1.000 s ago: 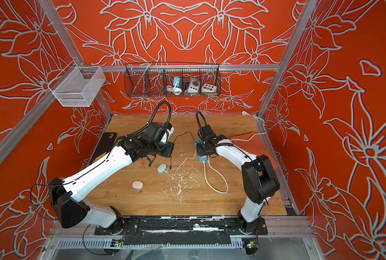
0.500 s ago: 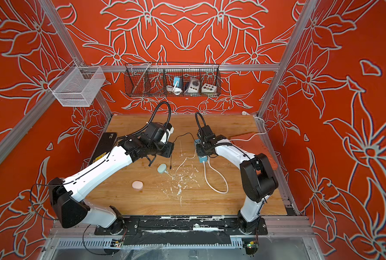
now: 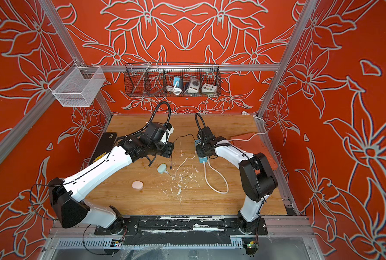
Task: Charge the bluetooth headset
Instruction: Insert the plug into the socket.
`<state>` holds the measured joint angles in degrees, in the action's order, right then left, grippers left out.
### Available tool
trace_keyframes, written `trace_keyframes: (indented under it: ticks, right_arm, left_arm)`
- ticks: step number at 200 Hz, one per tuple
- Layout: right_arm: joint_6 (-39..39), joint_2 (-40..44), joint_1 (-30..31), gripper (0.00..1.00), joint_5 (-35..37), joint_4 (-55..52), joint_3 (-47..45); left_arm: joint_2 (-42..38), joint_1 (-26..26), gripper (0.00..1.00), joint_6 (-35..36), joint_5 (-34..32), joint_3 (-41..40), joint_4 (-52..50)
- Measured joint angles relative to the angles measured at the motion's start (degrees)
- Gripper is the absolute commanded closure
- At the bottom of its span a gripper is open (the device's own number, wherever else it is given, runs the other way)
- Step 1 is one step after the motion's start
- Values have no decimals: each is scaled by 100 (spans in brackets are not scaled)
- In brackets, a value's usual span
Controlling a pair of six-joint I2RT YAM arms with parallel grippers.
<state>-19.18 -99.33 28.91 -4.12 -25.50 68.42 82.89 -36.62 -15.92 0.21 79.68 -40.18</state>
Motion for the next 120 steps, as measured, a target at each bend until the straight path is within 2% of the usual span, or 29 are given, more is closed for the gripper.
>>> trace_keyframes:
  ticks: [76,120]
  right_arm:
    - [0,31,17,100,46,133,-107]
    - [-2,28,179,100,297,247,-212]
  left_arm:
    - [0,37,100,-26,101,-15,31]
    - [0,48,100,-48,118,-63,33]
